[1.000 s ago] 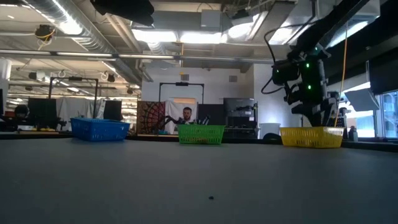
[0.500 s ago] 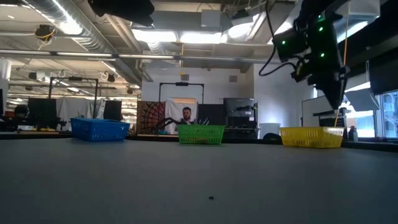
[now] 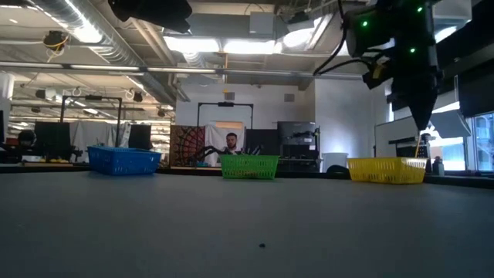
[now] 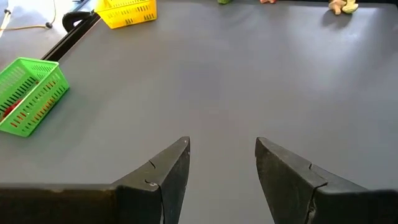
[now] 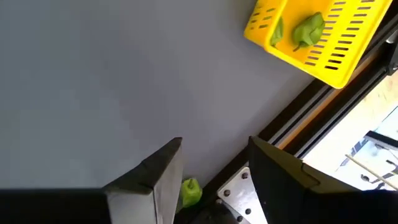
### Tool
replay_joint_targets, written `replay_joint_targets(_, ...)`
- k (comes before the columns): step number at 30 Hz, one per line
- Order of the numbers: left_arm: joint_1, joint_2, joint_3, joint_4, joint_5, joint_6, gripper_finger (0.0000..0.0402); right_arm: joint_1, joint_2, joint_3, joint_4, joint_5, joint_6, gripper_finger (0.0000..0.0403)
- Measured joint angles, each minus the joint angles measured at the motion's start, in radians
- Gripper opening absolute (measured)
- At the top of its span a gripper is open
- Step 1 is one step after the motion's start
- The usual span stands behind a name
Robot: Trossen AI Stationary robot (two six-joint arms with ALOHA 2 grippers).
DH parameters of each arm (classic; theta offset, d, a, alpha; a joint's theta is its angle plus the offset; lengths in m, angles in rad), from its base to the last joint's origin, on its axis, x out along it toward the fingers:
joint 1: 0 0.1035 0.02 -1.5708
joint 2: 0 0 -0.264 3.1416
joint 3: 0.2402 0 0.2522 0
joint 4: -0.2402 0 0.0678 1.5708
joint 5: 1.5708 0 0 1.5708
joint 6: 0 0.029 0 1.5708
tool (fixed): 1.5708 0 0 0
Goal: Sort produce into baskets
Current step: Put the green chili pepper into the yellow bin
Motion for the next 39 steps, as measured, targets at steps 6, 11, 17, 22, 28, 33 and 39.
replay_joint_targets(6, 0.000, 0.000, 0.000, 0.000, 0.000, 0.000, 0.0178, 0.103, 0.000, 0.000, -0.003, -0.015, 0.015, 0.0182)
replay_joint_targets(11, -0.001, 0.000, 0.000, 0.000, 0.000, 0.000, 0.0178, 0.155, 0.000, 0.000, -0.004, -0.015, 0.044, 0.0182)
replay_joint_targets(17, -0.001, 0.000, 0.000, 0.000, 0.000, -0.001, 0.0178, 0.191, 0.000, -0.076, -0.008, -0.038, 0.068, 0.0182)
replay_joint_targets(22, -0.001, 0.000, 0.000, 0.000, 0.000, 0.002, 0.0178, 0.189, 0.000, -0.203, 0.005, -0.119, 0.080, 0.0182)
replay_joint_targets(28, 0.000, -0.001, 0.000, 0.000, 0.000, 0.007, 0.0178, 0.189, 0.006, -0.256, 0.112, -0.170, 0.112, 0.0181)
replay_joint_targets(33, 0.003, -0.001, 0.000, -0.001, 0.000, 0.013, 0.0178, 0.188, 0.037, -0.261, 0.096, -0.165, 0.114, 0.0181)
replay_joint_targets(39, 0.008, -0.001, 0.000, 0.000, 0.000, 0.026, 0.0178, 0.188, 0.121, -0.262, 0.093, -0.242, 0.074, 0.0181)
